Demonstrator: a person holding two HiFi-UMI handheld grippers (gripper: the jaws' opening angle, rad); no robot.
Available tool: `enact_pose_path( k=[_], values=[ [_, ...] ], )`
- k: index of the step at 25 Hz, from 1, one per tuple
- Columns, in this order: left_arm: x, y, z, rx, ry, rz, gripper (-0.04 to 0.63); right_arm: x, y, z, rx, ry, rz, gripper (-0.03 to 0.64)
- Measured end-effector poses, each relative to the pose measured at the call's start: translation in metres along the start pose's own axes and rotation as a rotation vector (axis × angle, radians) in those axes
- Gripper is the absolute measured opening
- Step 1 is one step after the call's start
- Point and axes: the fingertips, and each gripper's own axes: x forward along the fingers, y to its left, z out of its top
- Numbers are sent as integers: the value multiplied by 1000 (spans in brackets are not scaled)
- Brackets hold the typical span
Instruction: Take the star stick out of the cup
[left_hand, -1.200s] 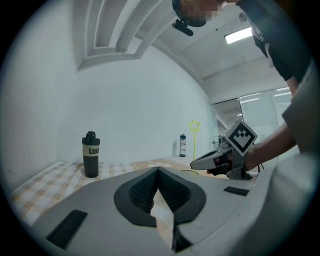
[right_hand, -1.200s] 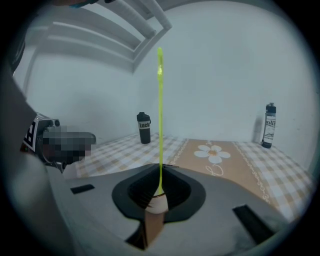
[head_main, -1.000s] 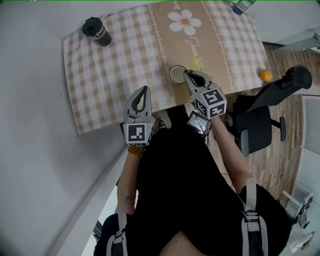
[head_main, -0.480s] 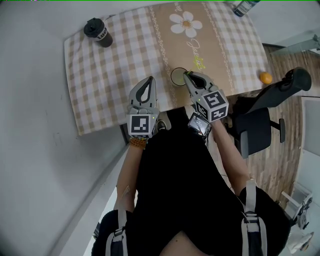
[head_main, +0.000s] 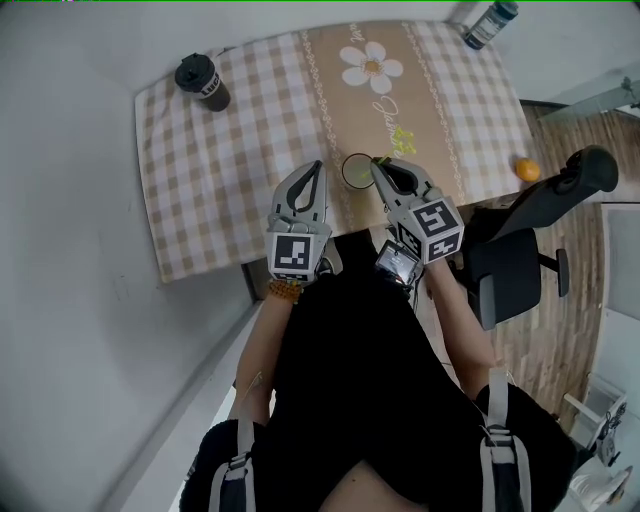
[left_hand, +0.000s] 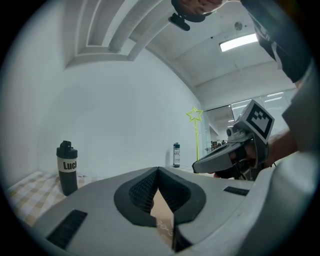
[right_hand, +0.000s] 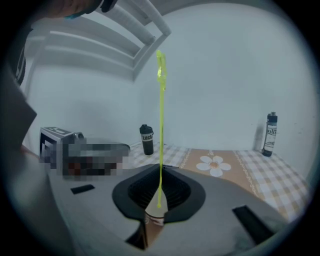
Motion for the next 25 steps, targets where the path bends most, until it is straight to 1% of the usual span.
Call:
enact_pose_path(
  k=[4, 10, 25],
  values=[
    [2, -7, 15, -18, -15, -17, -8, -4, 1, 8, 2, -16, -1, 14],
    [2, -15, 33, -17, -43, -36, -8, -3, 4, 5, -18, 0, -2, 14],
    [0, -17, 27, -13, -32, -33, -8, -2, 4, -1, -19, 28, 3, 14]
  ],
)
